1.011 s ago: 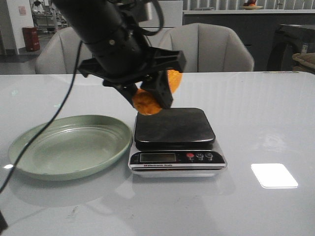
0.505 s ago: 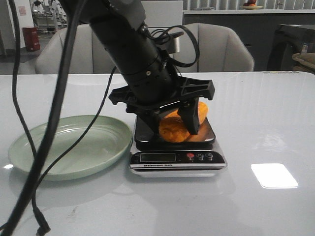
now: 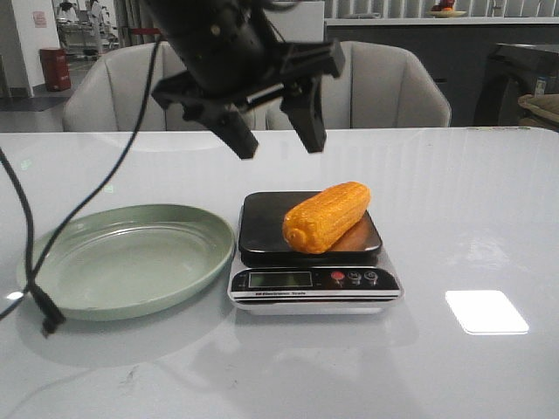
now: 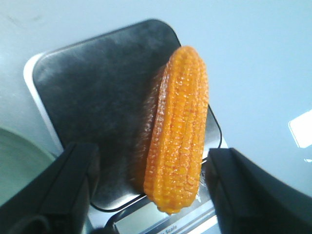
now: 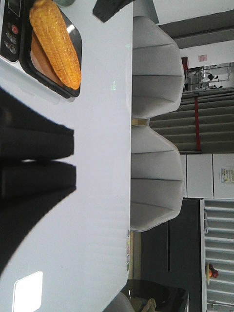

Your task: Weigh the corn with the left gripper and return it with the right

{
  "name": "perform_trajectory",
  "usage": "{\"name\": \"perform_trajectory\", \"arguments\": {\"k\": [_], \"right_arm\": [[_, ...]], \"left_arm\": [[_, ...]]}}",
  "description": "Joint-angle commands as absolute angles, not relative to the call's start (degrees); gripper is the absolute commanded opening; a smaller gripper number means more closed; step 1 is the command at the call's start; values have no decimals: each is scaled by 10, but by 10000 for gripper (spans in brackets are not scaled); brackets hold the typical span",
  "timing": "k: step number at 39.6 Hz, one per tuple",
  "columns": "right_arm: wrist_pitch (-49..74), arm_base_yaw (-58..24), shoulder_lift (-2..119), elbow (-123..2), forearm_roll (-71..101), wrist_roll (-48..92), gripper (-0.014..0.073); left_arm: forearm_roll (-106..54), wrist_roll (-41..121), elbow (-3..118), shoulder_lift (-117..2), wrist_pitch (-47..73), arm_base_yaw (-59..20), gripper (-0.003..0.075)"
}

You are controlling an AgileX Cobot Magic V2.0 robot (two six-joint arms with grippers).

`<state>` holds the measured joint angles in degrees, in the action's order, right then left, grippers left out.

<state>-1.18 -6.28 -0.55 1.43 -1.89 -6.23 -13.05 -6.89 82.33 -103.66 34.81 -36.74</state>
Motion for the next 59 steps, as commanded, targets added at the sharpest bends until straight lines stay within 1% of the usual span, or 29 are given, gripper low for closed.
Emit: {"name": "perform_trajectory", "arguments": {"k": [1, 9, 21, 34, 46, 48, 51, 54, 57, 58, 59], "right_arm": [[-57, -60, -17, 21, -22, -58, 162], [-57, -60, -17, 21, -22, -58, 162], [-57, -60, -16, 21, -22, -58, 162], [-57, -60, -16, 21, -22, -58, 162], [-57, -60, -16, 21, -22, -58, 162], [-57, -60, -16, 21, -22, -58, 162], [-57, -60, -16, 21, -22, -58, 162], [-57, -60, -16, 21, -22, -58, 162], [-61, -60, -16, 21, -22, -58, 162], [-63, -60, -16, 21, -22, -58, 162], [-66, -60, -16, 21, -22, -58, 162]], "left_arm": [[-113, -67, 818, -963, 325, -365, 511], [-91, -67, 735, -853, 305, -365, 511], [-78, -67, 553, -658, 245, -365, 511], [-57, -67, 387, -438, 232, -365, 511], [-34, -67, 286, -209, 256, -365, 510], [-28, -67, 281, -179, 271, -365, 494], [-22, -67, 274, -137, 292, -365, 431], [-14, -67, 269, -104, 313, -365, 314], [-6, -67, 266, -79, 324, -365, 146], [-4, -67, 264, -73, 325, -365, 106], [0, -67, 263, -68, 325, -365, 111]]}}
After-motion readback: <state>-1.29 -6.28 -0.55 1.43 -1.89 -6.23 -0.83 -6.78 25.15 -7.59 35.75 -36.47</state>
